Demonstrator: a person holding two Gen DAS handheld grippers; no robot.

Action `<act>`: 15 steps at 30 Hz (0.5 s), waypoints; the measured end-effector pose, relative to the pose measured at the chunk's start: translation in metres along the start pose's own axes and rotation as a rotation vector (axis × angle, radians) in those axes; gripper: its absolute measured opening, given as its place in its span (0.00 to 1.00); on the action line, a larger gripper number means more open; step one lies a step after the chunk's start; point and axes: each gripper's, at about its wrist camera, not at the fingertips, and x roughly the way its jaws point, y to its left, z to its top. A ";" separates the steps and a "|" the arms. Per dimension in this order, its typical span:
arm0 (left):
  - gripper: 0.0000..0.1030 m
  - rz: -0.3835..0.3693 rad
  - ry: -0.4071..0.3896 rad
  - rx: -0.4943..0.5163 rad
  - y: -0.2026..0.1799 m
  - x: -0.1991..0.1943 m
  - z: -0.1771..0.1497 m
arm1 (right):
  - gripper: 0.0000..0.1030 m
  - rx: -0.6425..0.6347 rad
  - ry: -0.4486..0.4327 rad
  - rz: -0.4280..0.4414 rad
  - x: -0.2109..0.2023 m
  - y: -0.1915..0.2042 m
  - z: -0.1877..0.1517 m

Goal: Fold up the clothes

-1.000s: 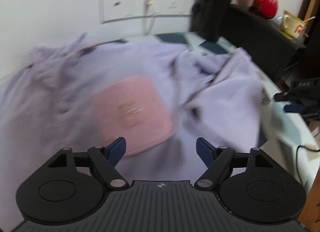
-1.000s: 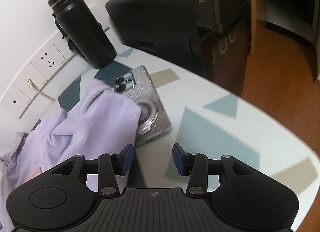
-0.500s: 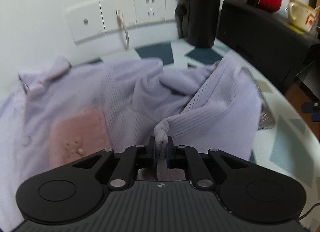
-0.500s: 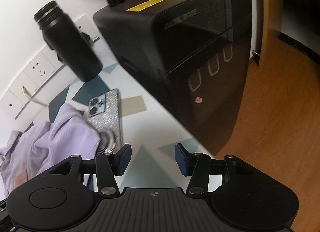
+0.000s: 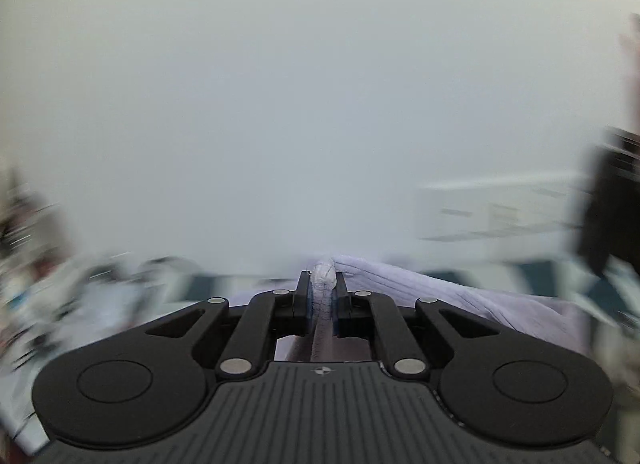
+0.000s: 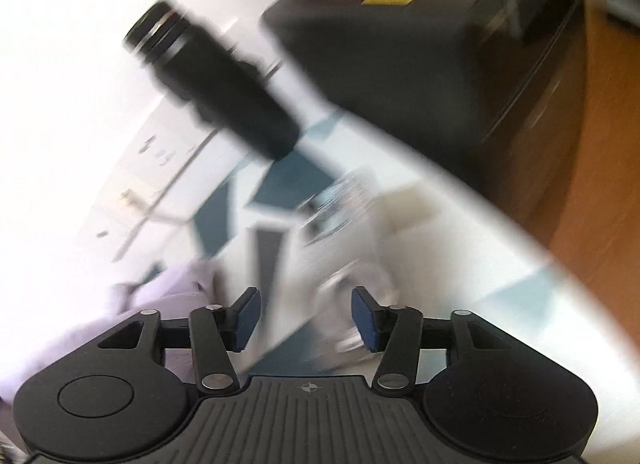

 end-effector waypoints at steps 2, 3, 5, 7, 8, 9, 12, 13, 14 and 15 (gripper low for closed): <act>0.10 0.119 0.031 -0.041 0.025 0.010 -0.005 | 0.48 0.025 0.074 0.038 0.016 0.021 -0.017; 0.13 0.178 0.047 -0.061 0.038 0.015 -0.007 | 0.48 0.026 0.114 0.053 0.023 0.030 -0.024; 0.28 0.209 0.078 -0.045 0.051 0.024 -0.017 | 0.48 0.001 0.168 0.065 0.035 0.049 -0.040; 0.63 0.180 0.108 -0.004 0.058 0.034 -0.029 | 0.48 -0.037 0.192 0.061 0.041 0.066 -0.054; 0.72 0.143 0.118 -0.008 0.061 0.039 -0.034 | 0.48 -0.056 0.196 0.056 0.043 0.073 -0.060; 0.72 0.102 0.135 -0.017 0.065 0.044 -0.039 | 0.48 -0.066 0.197 0.047 0.044 0.078 -0.065; 0.72 -0.071 0.259 -0.140 0.091 0.059 -0.056 | 0.48 -0.085 0.183 0.011 0.044 0.092 -0.077; 0.72 -0.126 0.301 -0.193 0.102 0.066 -0.061 | 0.48 -0.082 0.174 0.004 0.045 0.098 -0.080; 0.72 -0.170 0.346 -0.246 0.112 0.070 -0.069 | 0.48 -0.081 0.165 0.003 0.044 0.104 -0.084; 0.72 -0.209 0.388 -0.302 0.125 0.076 -0.079 | 0.48 -0.081 0.156 0.003 0.042 0.110 -0.089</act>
